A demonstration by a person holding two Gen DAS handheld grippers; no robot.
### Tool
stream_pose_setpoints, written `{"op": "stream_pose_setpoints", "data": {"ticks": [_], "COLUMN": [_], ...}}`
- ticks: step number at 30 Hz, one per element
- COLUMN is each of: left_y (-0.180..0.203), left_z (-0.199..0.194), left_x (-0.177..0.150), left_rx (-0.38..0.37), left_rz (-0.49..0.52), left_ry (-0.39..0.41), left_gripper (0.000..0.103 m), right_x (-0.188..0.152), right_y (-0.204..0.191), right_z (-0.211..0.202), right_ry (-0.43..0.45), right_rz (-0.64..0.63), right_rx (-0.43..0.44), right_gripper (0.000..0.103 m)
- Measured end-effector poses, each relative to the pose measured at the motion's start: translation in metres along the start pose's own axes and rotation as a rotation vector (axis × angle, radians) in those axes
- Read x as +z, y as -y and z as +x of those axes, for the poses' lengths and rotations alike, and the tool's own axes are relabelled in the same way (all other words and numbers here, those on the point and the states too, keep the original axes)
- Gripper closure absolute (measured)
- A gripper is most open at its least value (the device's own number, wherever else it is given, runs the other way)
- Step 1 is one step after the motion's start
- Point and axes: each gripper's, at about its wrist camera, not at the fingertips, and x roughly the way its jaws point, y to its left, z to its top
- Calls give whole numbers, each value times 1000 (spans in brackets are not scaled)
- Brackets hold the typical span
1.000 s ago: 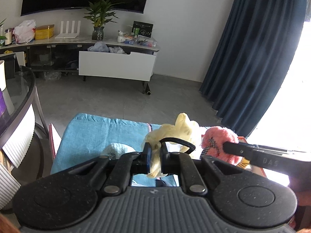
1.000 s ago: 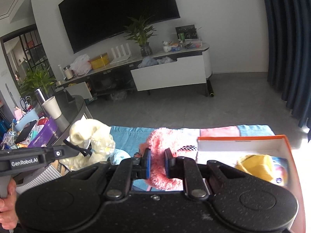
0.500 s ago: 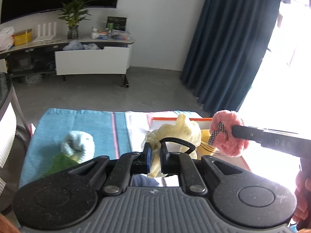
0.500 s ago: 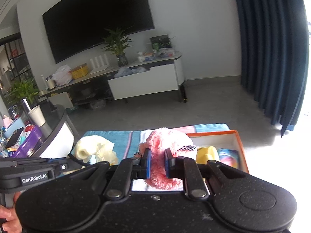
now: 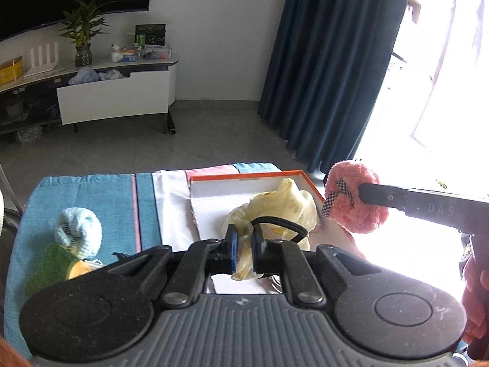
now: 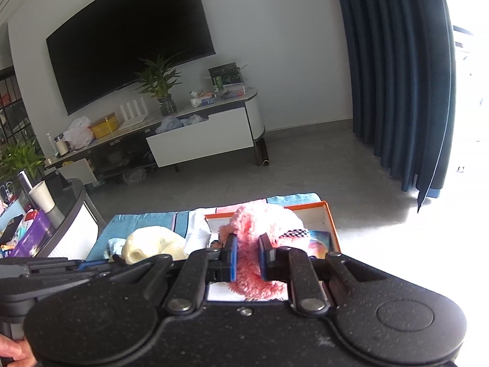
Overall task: Organize soft objects
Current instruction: 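Carry the scrunchie in the left tool and pink sock in the right tool over the box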
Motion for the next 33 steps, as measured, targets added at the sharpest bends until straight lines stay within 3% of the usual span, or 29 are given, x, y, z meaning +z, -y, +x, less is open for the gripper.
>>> {"op": "stream_pose_setpoints", "data": {"ticks": [33], "left_y": [34], "left_z": [24], "left_x": [-5], "left_rx": [-57], "left_rz": [49], "left_ry": [-40], "left_gripper": [91], "right_x": [-1], "right_y": [20], "right_z": [10], "right_ry": [-13], "right_rz": [31], "right_rx": [-32], "right_gripper": [85]}}
